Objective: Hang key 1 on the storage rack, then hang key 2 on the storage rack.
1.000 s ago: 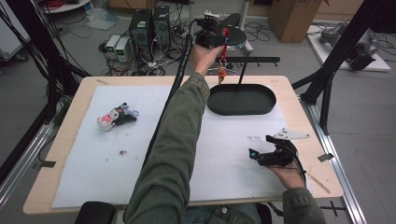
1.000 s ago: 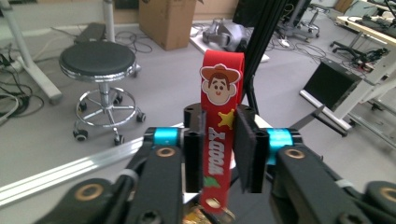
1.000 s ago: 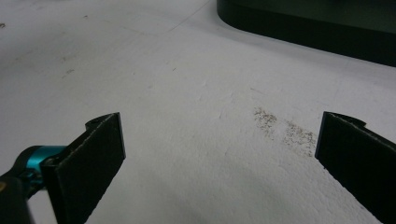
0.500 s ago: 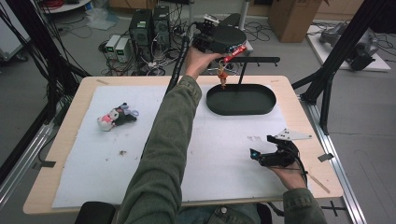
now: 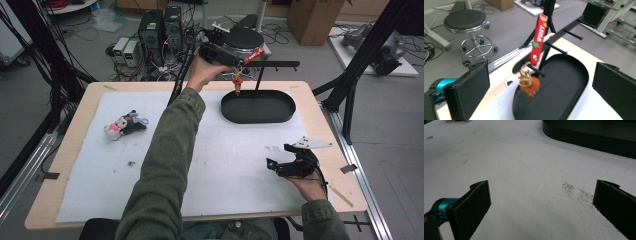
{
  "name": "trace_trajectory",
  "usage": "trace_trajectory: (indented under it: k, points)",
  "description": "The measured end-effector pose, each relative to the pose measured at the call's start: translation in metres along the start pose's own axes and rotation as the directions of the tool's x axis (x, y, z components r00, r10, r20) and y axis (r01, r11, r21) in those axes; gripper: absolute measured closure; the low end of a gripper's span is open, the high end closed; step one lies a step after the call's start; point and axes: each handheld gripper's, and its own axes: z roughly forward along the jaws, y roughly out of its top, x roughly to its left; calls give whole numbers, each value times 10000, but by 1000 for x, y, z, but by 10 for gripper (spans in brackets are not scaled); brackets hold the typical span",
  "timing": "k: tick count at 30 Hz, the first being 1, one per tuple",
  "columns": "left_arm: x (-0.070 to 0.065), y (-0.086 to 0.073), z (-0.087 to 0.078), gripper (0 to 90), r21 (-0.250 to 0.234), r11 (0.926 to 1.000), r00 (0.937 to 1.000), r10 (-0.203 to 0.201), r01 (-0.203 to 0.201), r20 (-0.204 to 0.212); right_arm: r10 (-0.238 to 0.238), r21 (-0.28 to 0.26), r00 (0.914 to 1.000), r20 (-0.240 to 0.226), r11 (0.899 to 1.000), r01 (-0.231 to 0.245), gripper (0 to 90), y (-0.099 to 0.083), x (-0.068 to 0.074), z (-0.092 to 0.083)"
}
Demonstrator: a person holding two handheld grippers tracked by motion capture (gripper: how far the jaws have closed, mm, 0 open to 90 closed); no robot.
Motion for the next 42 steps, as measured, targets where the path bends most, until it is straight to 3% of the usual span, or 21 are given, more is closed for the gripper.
trace_trajectory:
  k: [4, 13, 25, 29, 42]
  points:
    - [-3, -11, -13, 17, 115, 9996, 9996, 272, -271, -67, 57, 59, 9999, -98, 10000, -56, 6, 0, 0, 1]
    - [3, -28, -37, 17, 367, 9987, 9990, 362, -353, -245, 23, 204, 9999, -109, 9998, -21, 6, 0, 2, 4]
    - [6, -49, -53, 17, 800, 9946, 9977, 670, -659, -119, -21, 133, 9998, -214, 9999, 23, 6, 3, 1, 7]
    - [8, -60, -63, 17, 1248, 9883, 9959, 897, -874, -130, -58, 146, 9998, -199, 9999, 61, 6, 3, 2, 9]
    - [21, -79, -98, 17, 1057, 9909, 9944, 893, -831, -558, -125, 18, 9998, -167, 9999, 126, 6, 4, 1, 9]
